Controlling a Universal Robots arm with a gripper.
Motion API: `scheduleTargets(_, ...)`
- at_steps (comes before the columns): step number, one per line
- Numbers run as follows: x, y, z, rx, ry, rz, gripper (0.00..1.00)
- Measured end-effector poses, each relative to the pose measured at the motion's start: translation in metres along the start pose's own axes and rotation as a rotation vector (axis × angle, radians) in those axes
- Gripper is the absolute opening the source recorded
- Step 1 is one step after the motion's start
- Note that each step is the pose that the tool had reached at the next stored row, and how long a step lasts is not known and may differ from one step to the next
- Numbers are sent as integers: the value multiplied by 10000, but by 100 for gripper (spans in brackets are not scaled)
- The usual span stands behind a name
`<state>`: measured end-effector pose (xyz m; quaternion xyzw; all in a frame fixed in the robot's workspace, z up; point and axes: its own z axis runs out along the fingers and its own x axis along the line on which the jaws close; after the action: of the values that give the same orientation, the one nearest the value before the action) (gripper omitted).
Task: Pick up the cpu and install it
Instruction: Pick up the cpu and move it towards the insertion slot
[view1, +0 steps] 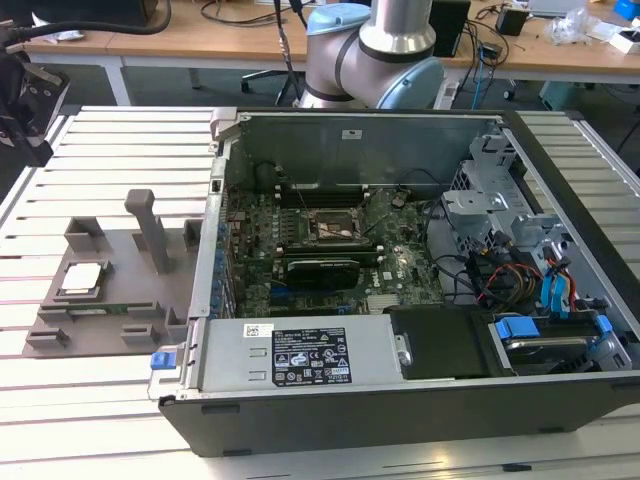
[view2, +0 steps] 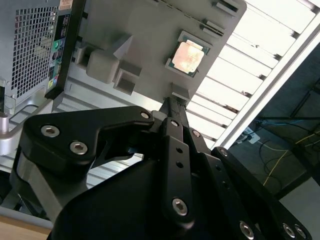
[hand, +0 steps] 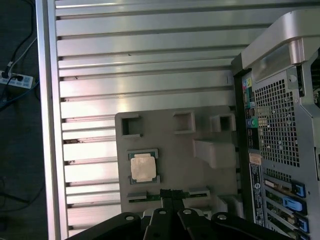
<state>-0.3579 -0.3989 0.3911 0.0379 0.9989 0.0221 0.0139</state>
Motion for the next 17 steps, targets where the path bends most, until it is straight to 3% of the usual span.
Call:
scheduleTargets(11,4,0,0,0,0,0,11)
scheduleTargets(14,6,0,0,-1,0,0,36)
scheduleTargets(15,6,0,0,0,-1,0,54)
scheduleTargets(17,7,0,0,0,0,0,60)
